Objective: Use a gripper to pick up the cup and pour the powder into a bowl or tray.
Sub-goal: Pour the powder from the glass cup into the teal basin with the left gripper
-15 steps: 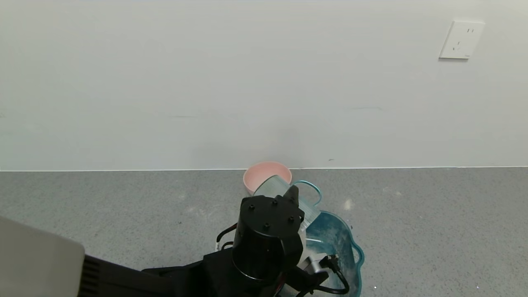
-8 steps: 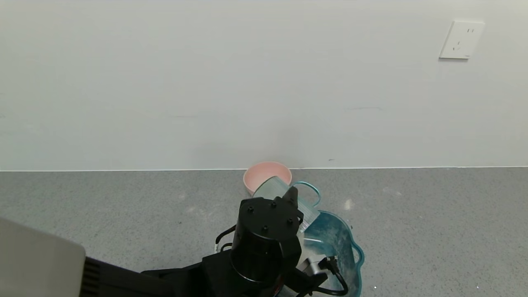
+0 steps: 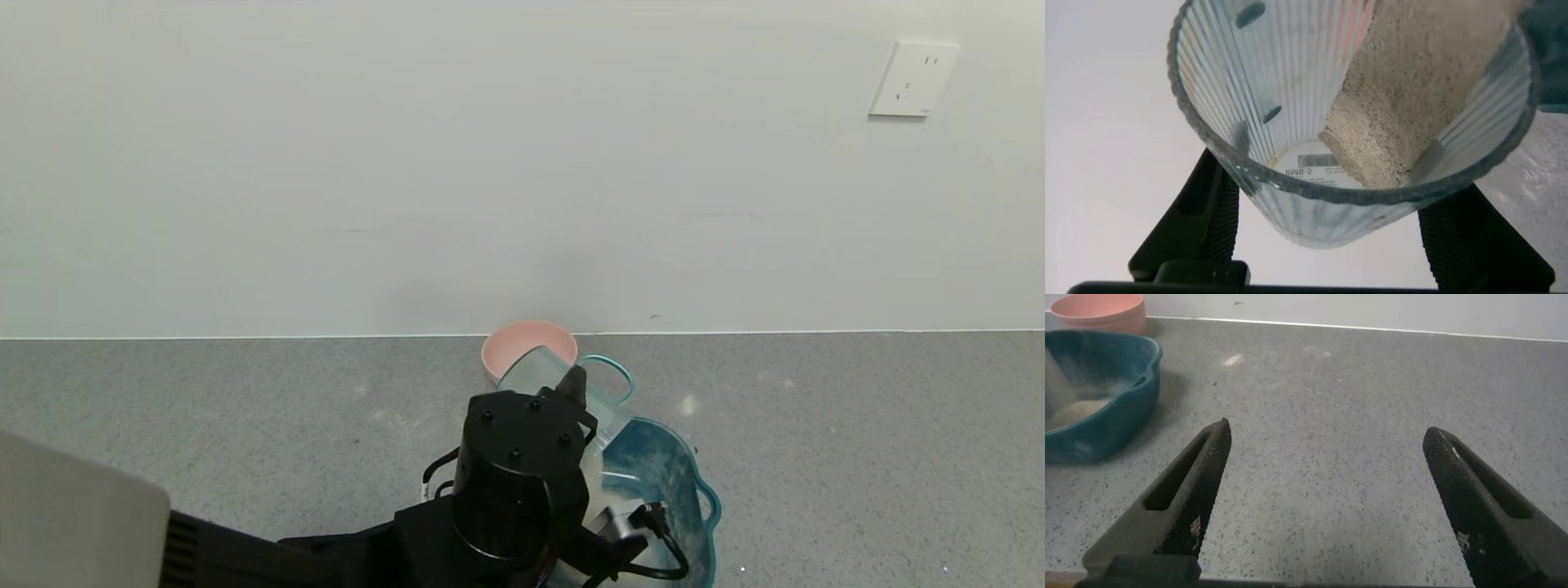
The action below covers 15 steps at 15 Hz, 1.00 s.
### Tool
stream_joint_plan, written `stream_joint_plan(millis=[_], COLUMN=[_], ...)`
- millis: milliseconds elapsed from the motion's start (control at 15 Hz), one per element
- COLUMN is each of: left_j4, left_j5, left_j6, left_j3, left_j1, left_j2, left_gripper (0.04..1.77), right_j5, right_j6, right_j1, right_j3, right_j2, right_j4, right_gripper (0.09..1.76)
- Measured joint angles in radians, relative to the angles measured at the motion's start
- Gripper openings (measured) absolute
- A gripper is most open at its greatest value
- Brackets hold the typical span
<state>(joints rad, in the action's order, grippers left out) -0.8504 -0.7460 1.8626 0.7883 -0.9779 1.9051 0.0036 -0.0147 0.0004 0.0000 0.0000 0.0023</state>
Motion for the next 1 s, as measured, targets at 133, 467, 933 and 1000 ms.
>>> stream_joint_plan(millis=[133, 467, 933, 1000], left_j4=[-0.019, -0.024, -0.017, -0.017], left_j5=[0.002, 0.002, 0.002, 0.002], left_j6=[-0.002, -0.168, -0.451, -0.477], left_j3=[-0.009, -0.021, -0.048, -0.055], left_j1=[0.005, 0.013, 0.023, 0.027], left_j2=[-0.002, -0.007, -0.027, -0.033], left_gripper=[1.26, 1.26, 1.26, 1.26], right_j5=[0.000, 0.000, 0.000, 0.000], right_j6=[0.000, 0.000, 0.000, -0.001], right_j1=[0.000, 0.000, 0.000, 0.000], right_j3=[0.000, 0.000, 0.000, 0.000], right_j2=[0.000, 0.000, 0.000, 0.000], right_j4=[0.000, 0.000, 0.000, 0.000], right_gripper=[1.71, 1.71, 1.71, 1.71])
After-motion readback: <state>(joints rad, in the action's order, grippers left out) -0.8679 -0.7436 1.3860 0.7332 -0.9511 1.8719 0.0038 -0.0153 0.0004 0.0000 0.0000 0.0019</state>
